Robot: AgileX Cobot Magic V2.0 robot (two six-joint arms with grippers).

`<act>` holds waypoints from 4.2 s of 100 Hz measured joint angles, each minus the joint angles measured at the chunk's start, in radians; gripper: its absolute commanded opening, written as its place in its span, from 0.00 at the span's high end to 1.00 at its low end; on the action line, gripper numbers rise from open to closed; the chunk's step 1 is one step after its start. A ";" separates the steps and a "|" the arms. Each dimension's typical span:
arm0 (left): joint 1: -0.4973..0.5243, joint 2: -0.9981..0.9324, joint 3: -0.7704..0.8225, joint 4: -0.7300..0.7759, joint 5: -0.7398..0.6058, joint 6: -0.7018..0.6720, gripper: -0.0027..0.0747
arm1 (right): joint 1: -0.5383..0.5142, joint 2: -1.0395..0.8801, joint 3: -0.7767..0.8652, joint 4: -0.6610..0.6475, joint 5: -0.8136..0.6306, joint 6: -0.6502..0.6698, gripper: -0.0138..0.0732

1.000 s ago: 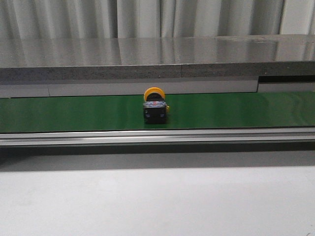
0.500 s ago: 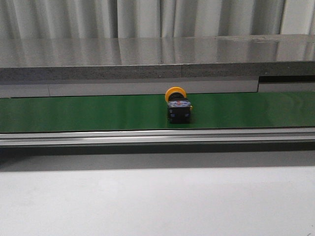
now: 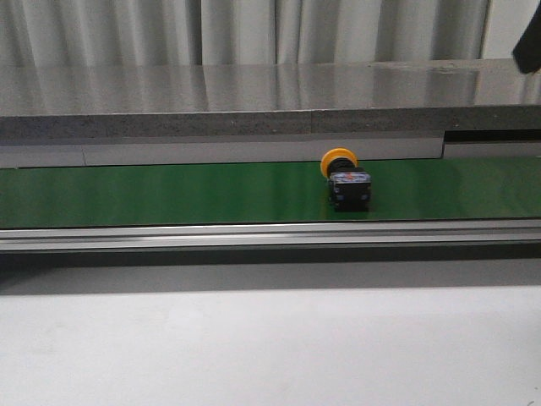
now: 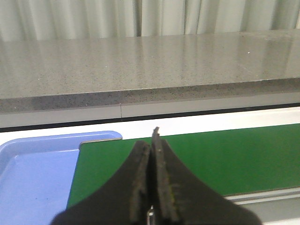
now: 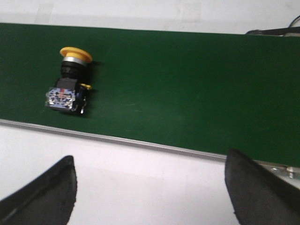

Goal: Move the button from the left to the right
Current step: 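Move the right gripper above the belt toward the approaching button, then lower the open right gripper onto the button and close it, then lift the button with the right gripper and carry it over the green bin, then lower the button into the green bin and open the right gripper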

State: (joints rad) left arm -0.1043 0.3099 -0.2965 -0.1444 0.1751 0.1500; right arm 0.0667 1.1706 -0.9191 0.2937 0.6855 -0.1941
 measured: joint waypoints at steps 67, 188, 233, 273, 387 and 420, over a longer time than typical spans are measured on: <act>0.000 0.000 0.000 0.000 0.000 0.000 0.99 | 0.129 0.477 -0.277 0.000 -0.048 -0.013 0.11; 0.000 0.000 0.000 -0.002 0.000 0.000 0.99 | -0.004 0.557 -0.526 -0.246 0.195 -0.015 0.75; 0.000 0.000 0.000 -0.002 0.000 0.000 0.99 | -0.371 0.553 -0.526 -0.268 0.155 -0.086 0.75; 0.000 0.000 0.000 -0.002 0.000 0.000 0.99 | -0.474 0.650 -0.528 -0.256 0.103 -0.371 0.75; 0.000 0.000 0.000 -0.002 0.000 0.000 0.99 | -0.551 0.795 -0.528 -0.087 0.085 -0.560 0.75; 0.000 0.000 0.000 -0.002 0.000 0.000 0.99 | -0.551 0.795 -0.528 -0.083 0.087 -0.560 0.47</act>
State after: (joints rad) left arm -0.1043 0.3099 -0.2965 -0.1459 0.1751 0.1500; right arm -0.4843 1.9660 -1.4466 0.2112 0.7720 -0.7537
